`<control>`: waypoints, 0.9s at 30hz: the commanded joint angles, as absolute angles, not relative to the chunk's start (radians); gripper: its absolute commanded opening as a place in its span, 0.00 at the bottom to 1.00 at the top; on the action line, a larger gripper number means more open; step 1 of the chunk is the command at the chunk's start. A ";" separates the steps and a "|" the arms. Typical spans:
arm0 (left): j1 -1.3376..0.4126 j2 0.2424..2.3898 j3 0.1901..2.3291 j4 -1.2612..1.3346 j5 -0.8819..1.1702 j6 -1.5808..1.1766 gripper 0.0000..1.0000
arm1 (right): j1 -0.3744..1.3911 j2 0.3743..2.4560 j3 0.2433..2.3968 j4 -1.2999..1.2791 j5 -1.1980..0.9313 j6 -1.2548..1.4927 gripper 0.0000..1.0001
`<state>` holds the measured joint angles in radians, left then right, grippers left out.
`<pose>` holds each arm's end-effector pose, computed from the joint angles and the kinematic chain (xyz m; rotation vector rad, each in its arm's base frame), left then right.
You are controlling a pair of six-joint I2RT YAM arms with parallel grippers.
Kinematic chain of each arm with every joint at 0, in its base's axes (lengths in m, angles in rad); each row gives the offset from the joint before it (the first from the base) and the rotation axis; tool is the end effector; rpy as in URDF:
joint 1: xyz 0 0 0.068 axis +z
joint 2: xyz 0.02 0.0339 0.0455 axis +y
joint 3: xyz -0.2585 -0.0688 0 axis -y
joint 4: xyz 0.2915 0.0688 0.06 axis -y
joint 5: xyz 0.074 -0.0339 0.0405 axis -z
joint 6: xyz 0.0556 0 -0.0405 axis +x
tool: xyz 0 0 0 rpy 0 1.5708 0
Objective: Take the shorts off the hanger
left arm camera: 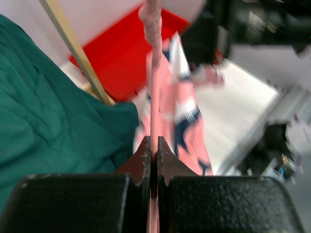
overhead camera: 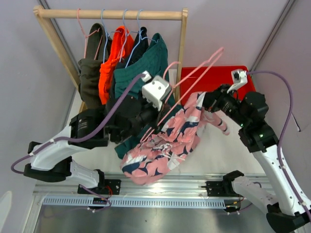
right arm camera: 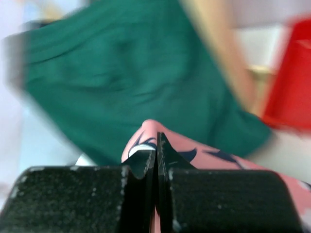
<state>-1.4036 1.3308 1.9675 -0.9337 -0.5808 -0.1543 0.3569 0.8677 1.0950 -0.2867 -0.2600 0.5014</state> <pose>0.0754 -0.2636 0.5509 0.7340 1.7023 -0.5557 0.2300 0.1010 0.4273 -0.0855 1.6981 0.8622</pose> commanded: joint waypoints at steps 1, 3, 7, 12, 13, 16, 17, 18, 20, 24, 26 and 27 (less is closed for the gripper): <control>-1.361 1.342 2.078 -0.692 -0.727 -0.031 0.00 | 0.406 0.916 1.285 -0.199 -0.328 0.414 0.00; -1.358 1.330 2.109 -0.594 -0.758 0.039 0.00 | 0.410 0.995 1.376 -0.235 -0.333 0.390 0.00; -1.355 1.278 2.069 -0.301 -0.842 0.231 0.00 | 0.399 1.156 1.680 -0.317 -0.238 0.339 0.00; -1.353 1.252 2.057 -0.360 -0.851 0.229 0.00 | 0.251 1.437 2.150 -0.454 -0.211 0.334 0.00; -1.353 1.243 2.048 -0.388 -0.854 0.200 0.00 | 0.206 1.572 2.254 -0.472 -0.224 0.351 0.00; -1.353 1.169 1.932 -0.436 -0.845 0.128 0.00 | 0.014 1.864 2.702 -0.480 -0.378 0.506 0.00; -1.353 1.148 1.845 -0.451 -0.841 0.105 0.00 | -0.038 1.909 2.779 -0.372 -0.426 0.616 0.00; -1.353 1.109 1.829 -0.459 -0.838 0.063 0.00 | -0.105 1.936 2.757 -0.288 -0.493 0.674 0.00; -1.353 1.083 1.790 -0.501 -0.844 0.022 0.00 | -0.147 1.942 2.598 -0.087 -0.506 0.771 0.00; -1.353 1.074 1.732 -0.541 -0.850 -0.038 0.00 | -0.150 1.970 2.432 -0.014 -0.489 0.667 0.00; -1.348 1.084 1.710 -0.542 -0.857 -0.044 0.00 | -0.134 1.977 2.351 -0.012 -0.512 0.605 0.00; -1.330 1.103 1.716 -0.540 -0.842 -0.057 0.00 | -0.121 1.976 2.257 -0.023 -0.515 0.568 0.30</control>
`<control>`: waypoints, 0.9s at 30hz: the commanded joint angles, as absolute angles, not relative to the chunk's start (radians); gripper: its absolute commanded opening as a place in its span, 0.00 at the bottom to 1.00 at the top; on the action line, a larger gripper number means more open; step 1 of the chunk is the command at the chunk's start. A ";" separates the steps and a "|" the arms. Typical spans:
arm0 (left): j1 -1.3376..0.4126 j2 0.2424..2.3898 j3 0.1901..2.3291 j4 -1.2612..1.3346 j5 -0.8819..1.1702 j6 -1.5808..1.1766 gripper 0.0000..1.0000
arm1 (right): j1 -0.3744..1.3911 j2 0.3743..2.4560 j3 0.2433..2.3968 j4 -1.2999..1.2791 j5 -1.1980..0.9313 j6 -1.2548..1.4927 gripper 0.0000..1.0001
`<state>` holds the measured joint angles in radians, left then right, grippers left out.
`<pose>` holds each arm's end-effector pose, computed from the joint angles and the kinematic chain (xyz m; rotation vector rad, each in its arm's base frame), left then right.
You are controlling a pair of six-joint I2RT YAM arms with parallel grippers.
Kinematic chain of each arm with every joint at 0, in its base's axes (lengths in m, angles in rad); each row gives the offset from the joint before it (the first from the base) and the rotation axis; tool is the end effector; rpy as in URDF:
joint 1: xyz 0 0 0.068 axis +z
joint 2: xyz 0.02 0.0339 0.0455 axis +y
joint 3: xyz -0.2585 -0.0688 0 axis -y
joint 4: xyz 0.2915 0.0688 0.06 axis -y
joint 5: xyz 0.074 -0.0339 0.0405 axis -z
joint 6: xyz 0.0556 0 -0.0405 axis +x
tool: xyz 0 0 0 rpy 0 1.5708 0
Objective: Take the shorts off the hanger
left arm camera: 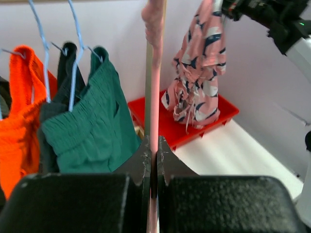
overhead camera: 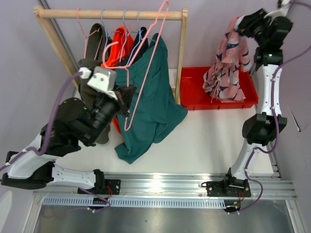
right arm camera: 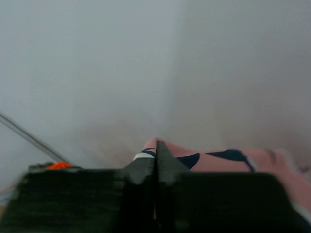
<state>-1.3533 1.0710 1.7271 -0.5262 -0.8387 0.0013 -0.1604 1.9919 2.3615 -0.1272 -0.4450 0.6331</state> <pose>0.0837 -0.1871 0.5801 0.3096 1.4711 -0.4892 0.4938 -0.0556 0.5405 0.1596 1.3769 0.6912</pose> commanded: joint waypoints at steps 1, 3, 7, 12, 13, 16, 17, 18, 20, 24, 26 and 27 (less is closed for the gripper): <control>-1.312 1.117 1.742 -0.546 -0.819 -0.069 0.00 | -0.094 1.979 2.225 -0.100 -0.473 0.531 0.79; -1.202 1.166 1.787 -0.636 -0.728 -0.141 0.00 | -0.069 1.986 2.172 -0.197 -0.465 0.432 0.99; -1.135 1.333 1.977 -0.782 -0.627 -0.179 0.00 | -0.003 1.872 1.932 -0.302 -0.329 0.324 0.99; -1.144 1.471 2.143 -0.968 -0.606 -0.300 0.00 | 0.049 1.591 1.574 -0.183 -0.264 0.314 0.99; -1.156 1.460 2.134 -0.977 -0.598 -0.317 0.00 | 0.049 1.563 1.513 -0.192 -0.255 0.314 1.00; -1.213 1.369 1.956 -0.973 -0.629 -0.380 0.00 | 0.049 1.467 1.438 -0.212 -0.247 0.293 0.99; -1.232 1.347 1.927 -0.977 -0.640 -0.418 0.00 | 0.048 1.445 1.392 -0.215 -0.244 0.290 0.99; -1.238 1.304 1.867 -0.980 -0.643 -0.435 0.00 | 0.049 1.422 1.370 -0.216 -0.235 0.287 0.99; -1.243 1.270 1.780 -0.979 -0.637 -0.478 0.00 | 0.049 1.361 1.315 -0.210 -0.218 0.288 0.99; -1.236 1.249 1.697 -0.963 -0.673 -0.489 0.00 | 0.045 1.307 1.272 -0.204 -0.216 0.304 0.99; -1.209 1.291 1.721 -0.939 -0.657 -0.444 0.00 | 0.044 1.296 1.259 -0.190 -0.222 0.310 1.00; -1.157 1.313 1.761 -0.927 -0.637 -0.427 0.00 | 0.044 1.296 1.255 -0.189 -0.227 0.319 0.99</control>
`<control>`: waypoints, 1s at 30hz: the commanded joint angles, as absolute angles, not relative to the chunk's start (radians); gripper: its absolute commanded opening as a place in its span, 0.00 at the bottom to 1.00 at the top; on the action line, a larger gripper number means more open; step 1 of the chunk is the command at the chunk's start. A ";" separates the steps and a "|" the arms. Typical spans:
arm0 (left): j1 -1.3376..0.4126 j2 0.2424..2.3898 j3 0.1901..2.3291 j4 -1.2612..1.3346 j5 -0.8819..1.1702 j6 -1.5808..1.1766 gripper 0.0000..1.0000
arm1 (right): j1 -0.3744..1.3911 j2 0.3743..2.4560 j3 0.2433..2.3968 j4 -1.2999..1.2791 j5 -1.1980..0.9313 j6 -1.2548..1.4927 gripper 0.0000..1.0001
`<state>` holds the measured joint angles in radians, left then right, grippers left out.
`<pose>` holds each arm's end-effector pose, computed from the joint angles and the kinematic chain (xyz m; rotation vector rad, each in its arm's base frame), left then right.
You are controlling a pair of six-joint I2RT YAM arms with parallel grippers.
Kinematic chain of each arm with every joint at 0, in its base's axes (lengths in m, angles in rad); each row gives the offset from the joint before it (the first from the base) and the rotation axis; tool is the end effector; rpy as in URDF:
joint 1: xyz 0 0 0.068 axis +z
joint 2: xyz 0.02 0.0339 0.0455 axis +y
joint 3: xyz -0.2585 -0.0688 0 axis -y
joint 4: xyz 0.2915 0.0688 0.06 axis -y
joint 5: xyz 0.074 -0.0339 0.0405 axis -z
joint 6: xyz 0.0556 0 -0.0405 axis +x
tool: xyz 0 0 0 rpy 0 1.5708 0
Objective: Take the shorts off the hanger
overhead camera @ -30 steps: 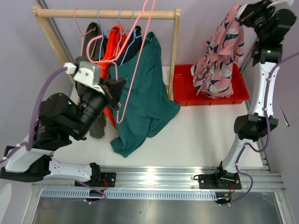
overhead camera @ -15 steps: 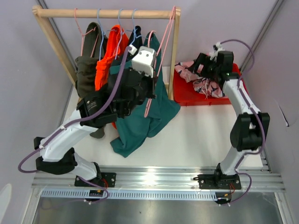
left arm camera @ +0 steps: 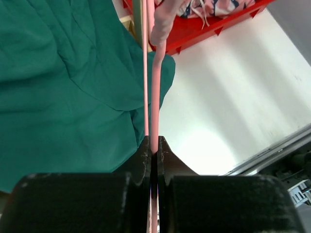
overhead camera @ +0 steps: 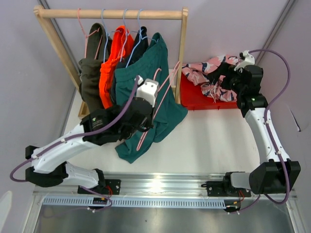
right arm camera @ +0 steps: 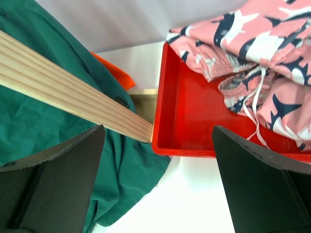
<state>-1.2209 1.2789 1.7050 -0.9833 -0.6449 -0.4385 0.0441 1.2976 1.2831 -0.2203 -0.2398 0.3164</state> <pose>0.1297 -0.2579 0.4736 0.4180 1.9827 -0.3666 0.3662 0.0294 0.3884 0.0754 1.8224 0.4720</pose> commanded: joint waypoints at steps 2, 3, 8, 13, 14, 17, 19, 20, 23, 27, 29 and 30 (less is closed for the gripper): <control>-1.096 1.398 1.892 -0.901 -0.598 -0.362 0.00 | 0.046 1.292 1.241 -0.190 -0.239 0.328 0.99; -1.077 1.431 1.934 -0.897 -0.598 -0.341 0.00 | 0.045 1.289 1.227 -0.192 -0.242 0.333 0.99; -0.976 1.734 2.491 -1.052 -0.595 -0.244 0.00 | 0.040 1.236 1.171 -0.206 -0.232 0.318 0.99; -0.942 1.740 2.510 -1.034 -0.601 -0.210 0.00 | 0.035 1.184 1.138 -0.209 -0.245 0.325 0.99; -0.936 1.718 2.461 -1.029 -0.601 -0.230 0.00 | 0.035 1.181 1.138 -0.210 -0.247 0.328 0.99; -0.940 1.597 2.308 -1.014 -0.581 -0.276 0.00 | 0.044 1.174 1.134 -0.204 -0.259 0.337 0.99; -0.953 1.466 2.097 -0.954 -0.545 -0.282 0.00 | 0.049 1.173 1.134 -0.201 -0.259 0.344 0.99; -0.971 1.425 2.015 -0.944 -0.531 -0.297 0.00 | 0.051 1.172 1.134 -0.199 -0.259 0.345 0.99; -1.003 1.309 1.893 -0.966 -0.534 -0.336 0.00 | 0.057 1.163 1.121 -0.195 -0.258 0.350 0.99; -1.006 1.243 1.845 -1.000 -0.578 -0.353 0.00 | 0.061 1.152 1.108 -0.190 -0.252 0.357 0.99; -1.003 1.250 1.847 -0.979 -0.589 -0.333 0.00 | 0.064 1.147 1.100 -0.189 -0.252 0.360 0.99; -1.003 1.262 1.855 -0.974 -0.592 -0.328 0.00 | 0.066 1.144 1.100 -0.187 -0.252 0.364 0.99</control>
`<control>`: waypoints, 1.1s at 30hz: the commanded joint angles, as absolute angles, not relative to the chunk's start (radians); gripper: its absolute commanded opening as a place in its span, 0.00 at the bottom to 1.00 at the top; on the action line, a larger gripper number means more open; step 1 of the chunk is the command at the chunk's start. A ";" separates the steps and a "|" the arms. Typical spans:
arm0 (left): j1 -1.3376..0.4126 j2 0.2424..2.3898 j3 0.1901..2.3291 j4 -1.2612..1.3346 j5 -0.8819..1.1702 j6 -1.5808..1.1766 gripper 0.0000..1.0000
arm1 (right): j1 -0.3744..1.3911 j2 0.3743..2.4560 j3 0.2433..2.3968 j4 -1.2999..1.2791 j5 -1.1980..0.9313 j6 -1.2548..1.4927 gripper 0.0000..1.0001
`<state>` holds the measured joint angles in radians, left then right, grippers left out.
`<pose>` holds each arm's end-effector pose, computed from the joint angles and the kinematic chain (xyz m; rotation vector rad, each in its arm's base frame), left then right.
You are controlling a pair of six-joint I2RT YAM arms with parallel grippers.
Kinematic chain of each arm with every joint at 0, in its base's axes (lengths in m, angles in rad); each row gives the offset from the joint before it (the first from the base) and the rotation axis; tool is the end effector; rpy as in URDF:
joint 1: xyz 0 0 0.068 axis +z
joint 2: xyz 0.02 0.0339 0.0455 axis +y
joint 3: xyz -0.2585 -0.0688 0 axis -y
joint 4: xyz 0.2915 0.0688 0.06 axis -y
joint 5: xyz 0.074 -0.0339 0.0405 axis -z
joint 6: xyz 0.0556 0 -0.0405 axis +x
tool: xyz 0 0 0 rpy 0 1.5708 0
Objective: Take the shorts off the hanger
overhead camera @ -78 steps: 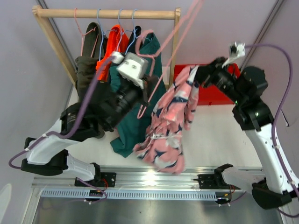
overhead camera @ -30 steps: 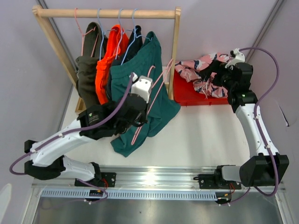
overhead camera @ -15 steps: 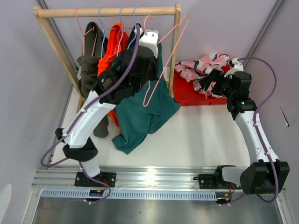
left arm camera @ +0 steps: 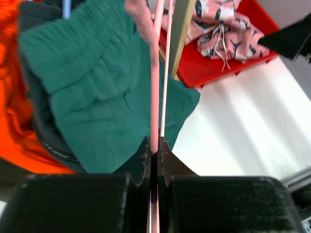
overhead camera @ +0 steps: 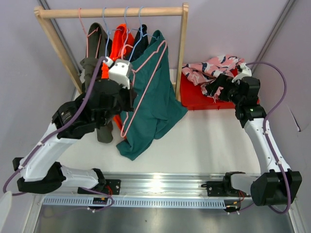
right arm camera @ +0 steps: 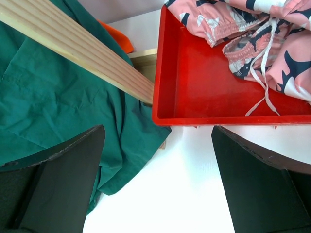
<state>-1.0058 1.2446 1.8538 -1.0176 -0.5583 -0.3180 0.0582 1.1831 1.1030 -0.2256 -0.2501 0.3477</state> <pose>0.1604 -0.1980 0.5263 0.3031 1.9048 -0.3367 0.3382 0.0335 0.3508 0.1003 1.8961 0.5122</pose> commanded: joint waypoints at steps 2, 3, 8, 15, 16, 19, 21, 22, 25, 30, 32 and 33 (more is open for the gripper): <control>-0.999 1.316 1.890 -0.944 -0.600 -0.301 0.00 | 0.069 1.143 1.100 -0.192 -0.252 0.367 0.99; -0.993 1.340 1.919 -0.930 -0.598 -0.290 0.00 | 0.069 1.137 1.100 -0.196 -0.252 0.364 0.99; -0.924 1.534 2.121 -0.876 -0.597 -0.195 0.00 | 0.071 1.109 1.094 -0.219 -0.241 0.348 0.99; -0.813 1.815 2.565 -0.794 -0.525 -0.123 0.00 | 0.071 1.063 1.055 -0.229 -0.248 0.353 0.99; -0.802 1.815 2.521 -0.751 -0.520 -0.109 0.00 | 0.071 1.055 1.051 -0.226 -0.255 0.356 0.99; -0.801 1.796 2.397 -0.540 -0.508 -0.045 0.00 | 0.072 1.045 1.034 -0.218 -0.261 0.364 0.99; -0.798 1.833 2.414 -0.509 -0.485 -0.029 0.00 | 0.072 1.040 1.028 -0.216 -0.264 0.365 1.00; -0.792 1.863 2.506 -0.524 -0.474 -0.019 0.00 | 0.072 1.039 1.026 -0.218 -0.262 0.367 0.99; -0.788 1.953 2.563 -0.484 -0.468 -0.003 0.00 | 0.072 1.031 1.023 -0.213 -0.268 0.373 0.99; -0.752 2.019 2.575 -0.413 -0.437 -0.032 0.00 | 0.084 1.016 1.009 -0.209 -0.276 0.376 0.99; -0.729 2.034 2.588 -0.414 -0.422 -0.055 0.00 | 0.092 1.011 1.003 -0.215 -0.273 0.371 0.99; -0.721 2.034 2.577 -0.414 -0.417 -0.076 0.00 | 0.094 1.006 1.002 -0.216 -0.268 0.370 0.99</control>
<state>-0.7609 2.0392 2.5240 -0.4980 -0.4526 -0.0460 0.0826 1.0340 1.0100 -0.2344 -0.2619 0.3668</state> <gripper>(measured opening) 0.036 0.993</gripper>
